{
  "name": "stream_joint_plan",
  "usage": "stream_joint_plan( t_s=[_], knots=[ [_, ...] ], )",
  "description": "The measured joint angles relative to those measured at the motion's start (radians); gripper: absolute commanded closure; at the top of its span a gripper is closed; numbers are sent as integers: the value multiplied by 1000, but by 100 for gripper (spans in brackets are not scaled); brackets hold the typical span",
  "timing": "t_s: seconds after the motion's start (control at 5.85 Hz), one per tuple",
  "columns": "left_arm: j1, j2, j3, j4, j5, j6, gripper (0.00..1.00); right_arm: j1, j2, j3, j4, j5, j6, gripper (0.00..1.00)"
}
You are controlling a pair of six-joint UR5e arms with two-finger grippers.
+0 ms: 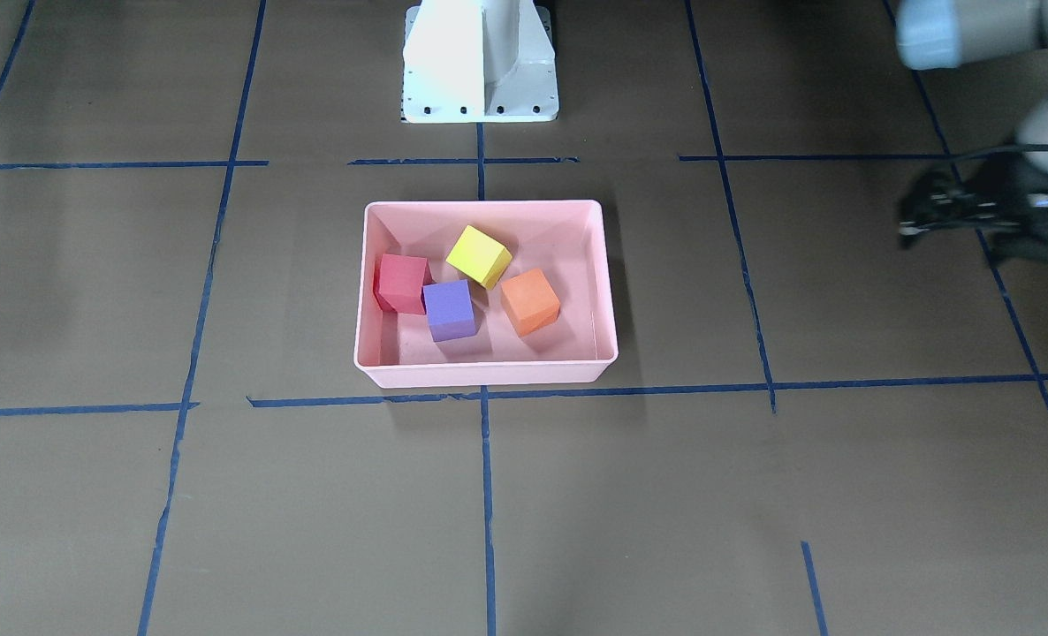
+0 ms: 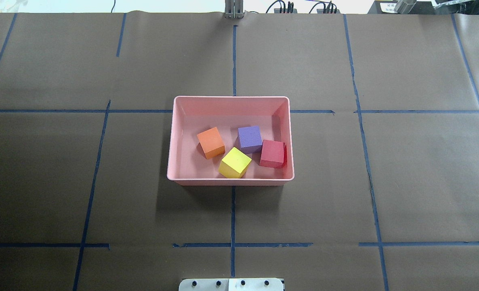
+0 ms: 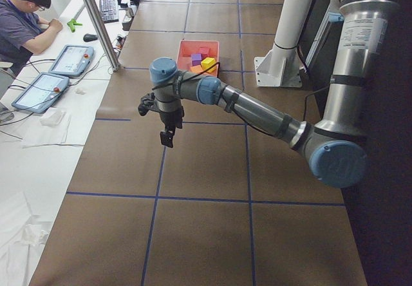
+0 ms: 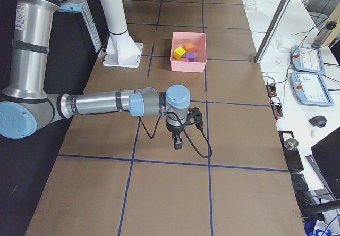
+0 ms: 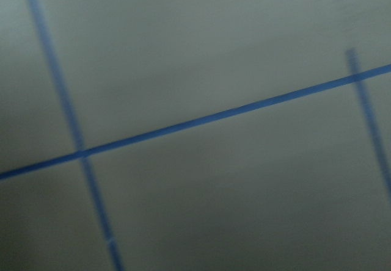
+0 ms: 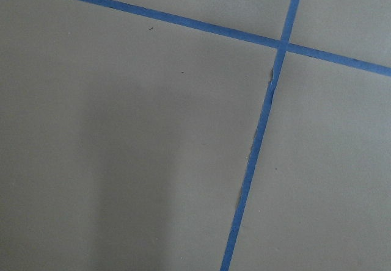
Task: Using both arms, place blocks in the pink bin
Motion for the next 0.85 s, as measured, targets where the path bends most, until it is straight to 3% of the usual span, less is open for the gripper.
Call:
stream_joint_plan(
  t_s=[0.34,0.85],
  knots=[
    [-82,104,43,-3,-1,133,0,1,0,-3,0,-1,0,0],
    [-91,117,136,-25,5,150,0,2,0,-4,0,0,0,0]
  ],
)
